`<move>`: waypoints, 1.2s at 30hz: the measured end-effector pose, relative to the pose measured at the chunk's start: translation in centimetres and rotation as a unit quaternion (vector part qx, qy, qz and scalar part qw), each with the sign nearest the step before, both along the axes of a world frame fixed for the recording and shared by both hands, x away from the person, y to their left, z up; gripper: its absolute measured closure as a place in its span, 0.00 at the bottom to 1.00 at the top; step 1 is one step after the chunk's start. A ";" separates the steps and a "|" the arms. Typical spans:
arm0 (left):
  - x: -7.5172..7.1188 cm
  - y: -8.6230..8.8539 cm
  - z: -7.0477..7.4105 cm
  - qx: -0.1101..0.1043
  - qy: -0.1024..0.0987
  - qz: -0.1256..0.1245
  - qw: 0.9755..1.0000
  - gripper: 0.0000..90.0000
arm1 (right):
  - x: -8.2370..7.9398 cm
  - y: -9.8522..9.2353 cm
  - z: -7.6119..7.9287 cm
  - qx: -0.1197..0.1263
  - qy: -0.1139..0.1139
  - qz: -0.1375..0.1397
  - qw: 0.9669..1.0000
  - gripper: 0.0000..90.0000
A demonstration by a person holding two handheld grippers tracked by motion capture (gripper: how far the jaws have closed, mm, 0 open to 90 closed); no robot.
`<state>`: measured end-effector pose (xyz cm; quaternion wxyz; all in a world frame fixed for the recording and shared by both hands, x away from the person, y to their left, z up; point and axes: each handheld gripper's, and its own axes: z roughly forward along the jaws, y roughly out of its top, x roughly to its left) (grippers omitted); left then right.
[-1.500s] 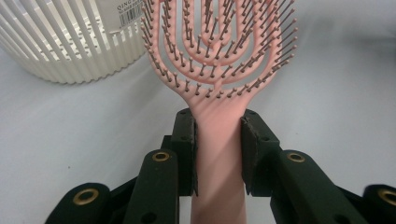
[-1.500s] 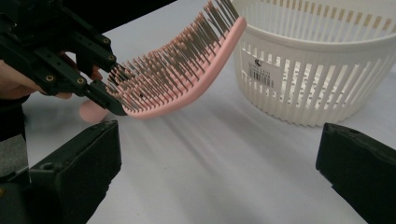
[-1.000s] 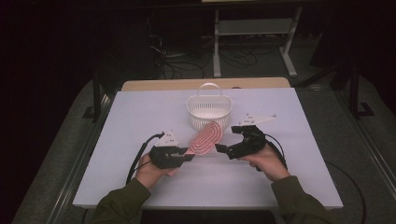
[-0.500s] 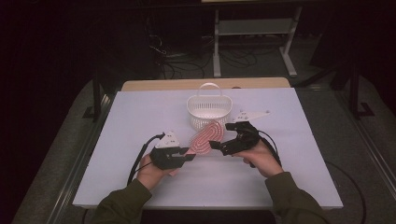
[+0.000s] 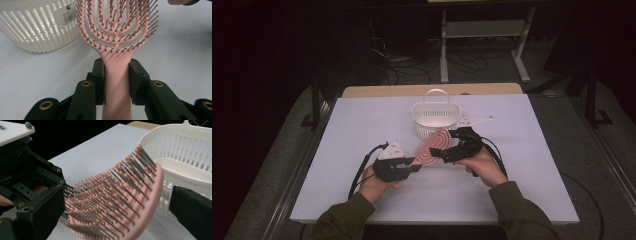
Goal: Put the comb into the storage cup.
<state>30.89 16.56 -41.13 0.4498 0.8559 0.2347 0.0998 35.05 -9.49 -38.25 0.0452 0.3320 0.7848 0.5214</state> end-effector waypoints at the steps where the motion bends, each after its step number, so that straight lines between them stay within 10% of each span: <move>1: 0.0 0.0 0.0 0.000 -0.001 0.000 1.000 0.78 | 0.0 0.1 0.0 0.000 0.002 0.000 1.000 0.01; 36: -0.3 -0.4 -0.3 0.006 -0.015 0.002 1.000 0.78 | 0.1 -0.1 -0.9 0.038 0.052 0.008 0.998 0.36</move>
